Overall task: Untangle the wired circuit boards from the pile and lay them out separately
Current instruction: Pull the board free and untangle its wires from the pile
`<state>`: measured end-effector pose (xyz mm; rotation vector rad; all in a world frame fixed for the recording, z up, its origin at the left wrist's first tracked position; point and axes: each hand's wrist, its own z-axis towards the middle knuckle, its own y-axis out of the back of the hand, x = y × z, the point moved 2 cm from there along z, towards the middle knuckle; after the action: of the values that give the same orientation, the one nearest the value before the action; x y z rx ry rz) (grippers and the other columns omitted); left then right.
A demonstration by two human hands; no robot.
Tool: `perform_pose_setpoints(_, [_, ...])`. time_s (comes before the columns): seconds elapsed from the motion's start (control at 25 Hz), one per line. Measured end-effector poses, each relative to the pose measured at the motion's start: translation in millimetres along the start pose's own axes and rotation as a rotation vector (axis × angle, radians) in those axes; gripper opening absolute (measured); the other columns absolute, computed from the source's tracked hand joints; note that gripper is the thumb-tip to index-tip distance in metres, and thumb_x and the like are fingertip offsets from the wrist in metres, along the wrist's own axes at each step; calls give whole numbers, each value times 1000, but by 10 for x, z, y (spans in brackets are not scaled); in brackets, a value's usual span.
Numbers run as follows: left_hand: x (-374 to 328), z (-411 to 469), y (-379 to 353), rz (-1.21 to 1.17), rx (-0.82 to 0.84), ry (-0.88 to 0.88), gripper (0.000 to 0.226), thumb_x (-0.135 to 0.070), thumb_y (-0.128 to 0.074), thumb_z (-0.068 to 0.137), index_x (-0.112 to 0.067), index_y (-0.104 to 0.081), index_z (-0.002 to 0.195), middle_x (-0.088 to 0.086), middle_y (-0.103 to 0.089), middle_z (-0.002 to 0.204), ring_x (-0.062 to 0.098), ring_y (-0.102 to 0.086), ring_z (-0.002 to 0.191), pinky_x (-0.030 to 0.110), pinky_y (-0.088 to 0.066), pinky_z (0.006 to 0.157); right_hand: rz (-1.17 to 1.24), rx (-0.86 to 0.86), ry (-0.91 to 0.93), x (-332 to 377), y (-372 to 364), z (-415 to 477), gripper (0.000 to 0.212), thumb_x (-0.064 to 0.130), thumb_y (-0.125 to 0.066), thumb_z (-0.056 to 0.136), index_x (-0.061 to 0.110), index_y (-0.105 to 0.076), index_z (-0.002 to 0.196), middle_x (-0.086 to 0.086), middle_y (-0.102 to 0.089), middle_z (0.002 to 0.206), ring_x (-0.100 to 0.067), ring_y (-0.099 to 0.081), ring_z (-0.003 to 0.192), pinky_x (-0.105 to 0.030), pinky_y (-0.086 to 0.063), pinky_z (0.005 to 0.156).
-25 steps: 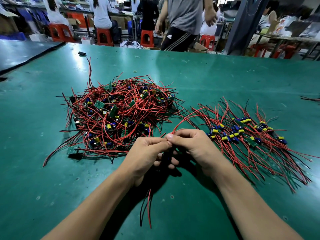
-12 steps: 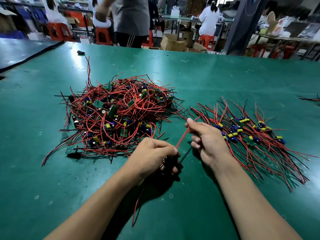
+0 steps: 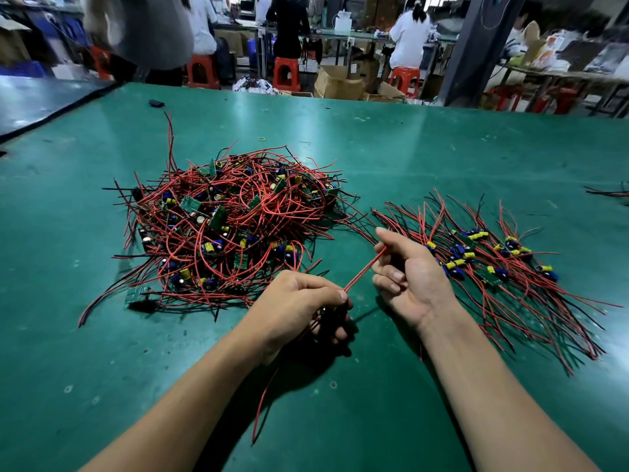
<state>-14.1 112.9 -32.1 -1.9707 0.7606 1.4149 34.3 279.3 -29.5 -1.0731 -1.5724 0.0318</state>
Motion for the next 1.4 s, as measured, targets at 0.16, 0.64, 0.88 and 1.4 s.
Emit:
perform_pose_setpoints(0.16, [5, 18, 1, 7, 12, 5, 16, -3, -64, 88, 8, -70, 79, 19, -67, 67, 23, -63, 49, 25, -52, 47, 132, -7, -61, -12, -4, -3, 40, 21, -65, 91, 10, -55, 54, 2, -36, 53, -5, -24, 30, -17, -19, 29])
perform_pose_setpoints(0.64, [5, 25, 3, -170, -101, -39, 18, -2, -55, 94, 2, -69, 83, 18, -65, 70, 25, -62, 53, 28, -54, 49, -465, 224, -8, -181, -17, -29, 58, 55, -81, 66, 5, -75, 95, 1, -62, 71, -7, -46, 47, -18, -33, 41])
perform_pose_setpoints(0.88, [18, 20, 39, -196, -119, -49, 16, -4, -56, 94, 2, -71, 88, 20, -65, 71, 25, -60, 53, 27, -52, 49, -472, 317, -43, -275, -111, -125, 22, 22, -73, 89, 0, -74, 92, -8, -60, 62, -12, -54, 44, -16, -38, 37])
perform_pose_setpoints(1.4, [-27, 13, 11, -1, 36, -36, 20, -4, -59, 91, 0, -71, 75, 16, -63, 62, 20, -56, 44, 21, -47, 43, -111, -86, 126, 24, 60, 37, 28, 20, -65, 95, 5, -65, 71, 4, -45, 55, -3, -28, 37, -15, -22, 33])
